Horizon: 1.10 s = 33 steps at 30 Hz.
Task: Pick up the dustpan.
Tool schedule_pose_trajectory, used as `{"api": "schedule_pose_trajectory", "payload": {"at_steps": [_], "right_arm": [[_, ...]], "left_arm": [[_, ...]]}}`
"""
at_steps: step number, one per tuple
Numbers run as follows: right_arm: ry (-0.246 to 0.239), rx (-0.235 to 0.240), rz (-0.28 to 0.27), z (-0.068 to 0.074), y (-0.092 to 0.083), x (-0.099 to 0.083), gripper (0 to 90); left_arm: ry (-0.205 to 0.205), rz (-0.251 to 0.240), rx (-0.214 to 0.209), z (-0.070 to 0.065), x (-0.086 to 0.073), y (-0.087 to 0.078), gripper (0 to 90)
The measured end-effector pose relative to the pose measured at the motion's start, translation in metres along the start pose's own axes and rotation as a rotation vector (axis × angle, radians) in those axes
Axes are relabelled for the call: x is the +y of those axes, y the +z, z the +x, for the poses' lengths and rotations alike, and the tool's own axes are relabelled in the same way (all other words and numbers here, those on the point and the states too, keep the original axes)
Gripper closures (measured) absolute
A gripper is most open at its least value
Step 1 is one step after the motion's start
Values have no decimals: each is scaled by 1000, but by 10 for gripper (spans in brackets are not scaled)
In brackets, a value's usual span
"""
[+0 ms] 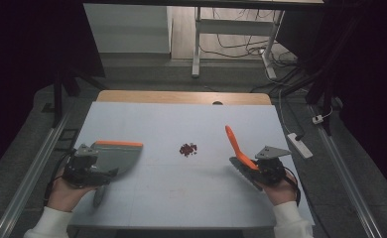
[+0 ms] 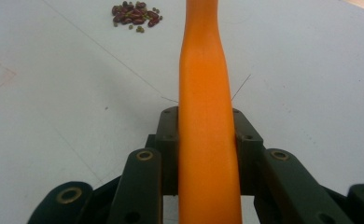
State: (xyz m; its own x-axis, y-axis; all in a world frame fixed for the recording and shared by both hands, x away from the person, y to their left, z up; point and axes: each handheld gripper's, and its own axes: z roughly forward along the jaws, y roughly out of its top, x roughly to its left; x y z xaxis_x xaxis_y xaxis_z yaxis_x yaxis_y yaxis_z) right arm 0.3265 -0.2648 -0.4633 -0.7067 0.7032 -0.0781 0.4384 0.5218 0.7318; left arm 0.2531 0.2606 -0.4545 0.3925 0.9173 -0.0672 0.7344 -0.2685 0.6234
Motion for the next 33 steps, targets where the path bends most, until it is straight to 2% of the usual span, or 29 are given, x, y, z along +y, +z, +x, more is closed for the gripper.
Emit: {"api": "schedule_pose_trajectory", "payload": {"at_steps": [8, 11, 15, 25, 33], "right_arm": [[4, -3, 4, -1, 0, -1, 706], [6, -3, 9, 0, 1, -1, 706], [1, -6, 13, 1, 1, -1, 706], [-7, -8, 21, 1, 3, -2, 706], [-12, -9, 26, 2, 5, -3, 706]], "left_arm": [[-57, 36, 27, 13, -12, 3, 156], [-100, 67, 8, 14, -16, 10, 156], [-135, 102, -10, 15, -17, 17, 159], [-140, 143, -24, 15, -23, 25, 193], [-166, 178, -46, 19, -28, 34, 227]]}}
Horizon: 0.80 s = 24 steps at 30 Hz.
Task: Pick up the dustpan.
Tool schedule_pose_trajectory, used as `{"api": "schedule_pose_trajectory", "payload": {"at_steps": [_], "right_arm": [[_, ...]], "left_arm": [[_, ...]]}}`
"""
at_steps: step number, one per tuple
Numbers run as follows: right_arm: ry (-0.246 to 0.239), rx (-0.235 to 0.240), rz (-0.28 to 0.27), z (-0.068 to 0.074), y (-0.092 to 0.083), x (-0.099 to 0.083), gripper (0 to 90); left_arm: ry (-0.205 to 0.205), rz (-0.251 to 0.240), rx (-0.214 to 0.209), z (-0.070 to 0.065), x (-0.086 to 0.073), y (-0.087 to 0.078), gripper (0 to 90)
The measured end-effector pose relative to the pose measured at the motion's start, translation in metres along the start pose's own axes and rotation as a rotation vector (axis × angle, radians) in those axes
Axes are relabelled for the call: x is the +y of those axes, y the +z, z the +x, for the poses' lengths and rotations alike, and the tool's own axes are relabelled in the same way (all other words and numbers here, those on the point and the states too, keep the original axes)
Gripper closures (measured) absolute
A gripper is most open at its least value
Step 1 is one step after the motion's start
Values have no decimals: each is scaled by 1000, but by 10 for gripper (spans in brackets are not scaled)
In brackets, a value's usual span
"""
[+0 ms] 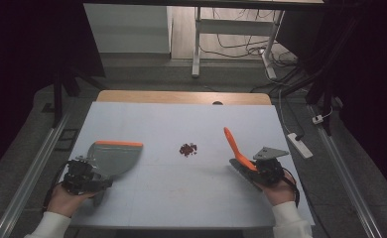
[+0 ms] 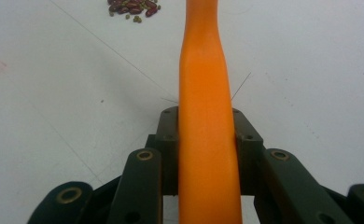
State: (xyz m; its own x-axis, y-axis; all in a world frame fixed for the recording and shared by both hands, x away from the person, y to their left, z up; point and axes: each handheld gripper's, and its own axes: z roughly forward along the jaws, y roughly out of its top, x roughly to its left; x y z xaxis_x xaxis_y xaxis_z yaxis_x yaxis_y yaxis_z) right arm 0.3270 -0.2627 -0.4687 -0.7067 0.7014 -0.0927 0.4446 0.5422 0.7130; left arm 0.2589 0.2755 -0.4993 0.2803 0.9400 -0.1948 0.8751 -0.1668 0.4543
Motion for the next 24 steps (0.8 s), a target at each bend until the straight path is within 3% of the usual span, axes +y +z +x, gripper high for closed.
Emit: {"api": "schedule_pose_trajectory", "payload": {"at_steps": [7, 19, 24], "right_arm": [[-2, 0, 10, 2, 2, 0, 706], [-11, -2, 16, 2, 3, 0, 706], [-15, -2, 18, 2, 4, 0, 706]], "left_arm": [[-12, 13, -28, 2, 0, 11, 284], [-35, 19, -18, 4, 0, 20, 371], [-39, 13, -34, 3, 0, 22, 429]]}}
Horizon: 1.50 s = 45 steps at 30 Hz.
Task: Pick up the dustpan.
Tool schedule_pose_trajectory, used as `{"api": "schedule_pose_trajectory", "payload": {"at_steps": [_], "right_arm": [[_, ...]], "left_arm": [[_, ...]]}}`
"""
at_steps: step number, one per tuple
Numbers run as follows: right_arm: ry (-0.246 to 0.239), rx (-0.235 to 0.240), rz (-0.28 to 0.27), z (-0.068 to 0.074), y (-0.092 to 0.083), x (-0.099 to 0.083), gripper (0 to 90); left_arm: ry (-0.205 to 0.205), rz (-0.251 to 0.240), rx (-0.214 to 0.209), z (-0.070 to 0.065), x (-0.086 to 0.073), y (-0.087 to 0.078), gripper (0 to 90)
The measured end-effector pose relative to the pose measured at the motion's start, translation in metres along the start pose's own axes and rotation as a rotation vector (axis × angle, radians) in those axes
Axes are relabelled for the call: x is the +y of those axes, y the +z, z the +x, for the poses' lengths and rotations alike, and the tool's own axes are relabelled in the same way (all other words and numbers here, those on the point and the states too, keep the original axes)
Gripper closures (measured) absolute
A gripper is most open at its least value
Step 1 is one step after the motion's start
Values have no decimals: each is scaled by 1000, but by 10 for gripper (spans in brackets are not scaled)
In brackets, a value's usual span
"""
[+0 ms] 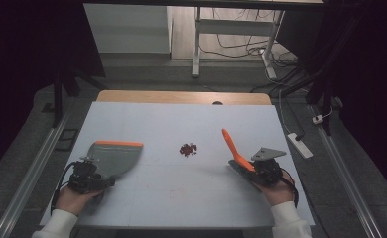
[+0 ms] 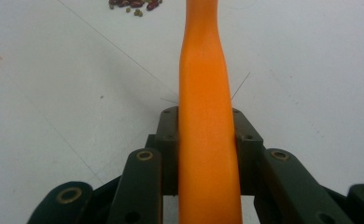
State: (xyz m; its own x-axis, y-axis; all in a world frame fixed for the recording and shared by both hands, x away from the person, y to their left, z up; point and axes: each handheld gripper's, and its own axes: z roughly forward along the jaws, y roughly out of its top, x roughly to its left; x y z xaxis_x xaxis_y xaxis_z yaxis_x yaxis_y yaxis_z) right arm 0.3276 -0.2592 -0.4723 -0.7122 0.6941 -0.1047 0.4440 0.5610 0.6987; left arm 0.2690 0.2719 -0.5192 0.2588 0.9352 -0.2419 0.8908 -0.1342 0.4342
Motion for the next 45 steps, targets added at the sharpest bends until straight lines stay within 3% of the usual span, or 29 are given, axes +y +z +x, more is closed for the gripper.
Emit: {"api": "schedule_pose_trajectory", "payload": {"at_steps": [19, 35, 45], "right_arm": [[1, -3, 9, 0, 0, -1, 706], [-4, -3, 9, 0, 1, -1, 706], [-3, -3, 12, 0, 1, -1, 705]], "left_arm": [[-40, -18, 7, 7, -1, 3, 613], [-37, -88, -13, 16, -5, -3, 621], [-36, -103, -23, 20, -6, -4, 622]]}}
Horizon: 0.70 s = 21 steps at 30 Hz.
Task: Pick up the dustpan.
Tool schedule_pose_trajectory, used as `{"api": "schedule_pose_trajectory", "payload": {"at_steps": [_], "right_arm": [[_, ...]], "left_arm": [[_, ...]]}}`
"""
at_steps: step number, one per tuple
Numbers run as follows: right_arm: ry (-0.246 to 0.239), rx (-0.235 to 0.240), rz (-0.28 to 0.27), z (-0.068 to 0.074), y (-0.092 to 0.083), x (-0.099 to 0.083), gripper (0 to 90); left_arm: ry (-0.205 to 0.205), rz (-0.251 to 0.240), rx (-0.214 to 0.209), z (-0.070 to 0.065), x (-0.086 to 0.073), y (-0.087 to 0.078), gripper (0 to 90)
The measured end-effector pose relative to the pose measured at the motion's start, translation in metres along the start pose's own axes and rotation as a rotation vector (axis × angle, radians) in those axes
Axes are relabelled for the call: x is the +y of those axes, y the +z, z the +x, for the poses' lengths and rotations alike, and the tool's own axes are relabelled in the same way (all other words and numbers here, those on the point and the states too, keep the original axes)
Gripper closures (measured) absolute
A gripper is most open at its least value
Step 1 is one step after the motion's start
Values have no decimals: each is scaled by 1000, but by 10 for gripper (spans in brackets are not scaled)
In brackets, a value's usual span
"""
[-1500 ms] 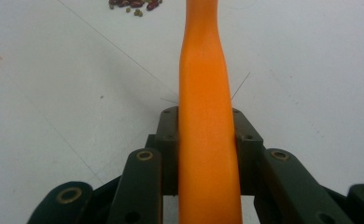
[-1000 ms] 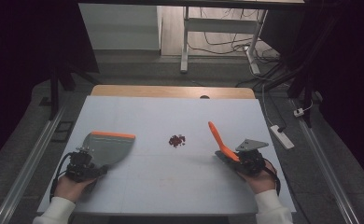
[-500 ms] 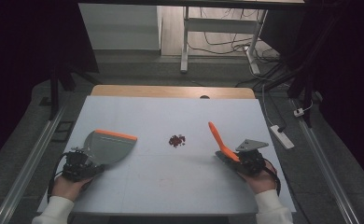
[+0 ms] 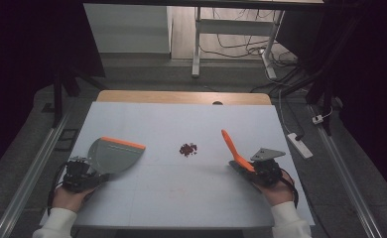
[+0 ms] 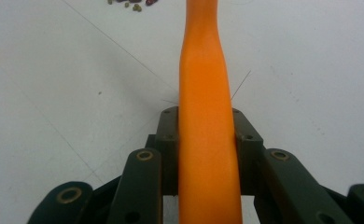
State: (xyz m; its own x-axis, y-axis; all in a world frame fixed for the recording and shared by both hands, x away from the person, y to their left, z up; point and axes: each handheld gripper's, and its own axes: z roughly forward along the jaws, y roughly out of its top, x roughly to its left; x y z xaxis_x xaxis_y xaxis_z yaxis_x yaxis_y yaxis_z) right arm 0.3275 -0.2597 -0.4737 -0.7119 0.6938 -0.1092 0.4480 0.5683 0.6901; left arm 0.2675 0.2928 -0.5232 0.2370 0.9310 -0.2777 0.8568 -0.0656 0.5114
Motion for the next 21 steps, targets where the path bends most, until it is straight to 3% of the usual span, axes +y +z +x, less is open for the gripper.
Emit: {"api": "schedule_pose_trajectory", "payload": {"at_steps": [21], "right_arm": [[2, -3, -15, 0, -2, 1, 706]], "left_arm": [[24, -79, -23, 3, 0, -9, 623]]}}
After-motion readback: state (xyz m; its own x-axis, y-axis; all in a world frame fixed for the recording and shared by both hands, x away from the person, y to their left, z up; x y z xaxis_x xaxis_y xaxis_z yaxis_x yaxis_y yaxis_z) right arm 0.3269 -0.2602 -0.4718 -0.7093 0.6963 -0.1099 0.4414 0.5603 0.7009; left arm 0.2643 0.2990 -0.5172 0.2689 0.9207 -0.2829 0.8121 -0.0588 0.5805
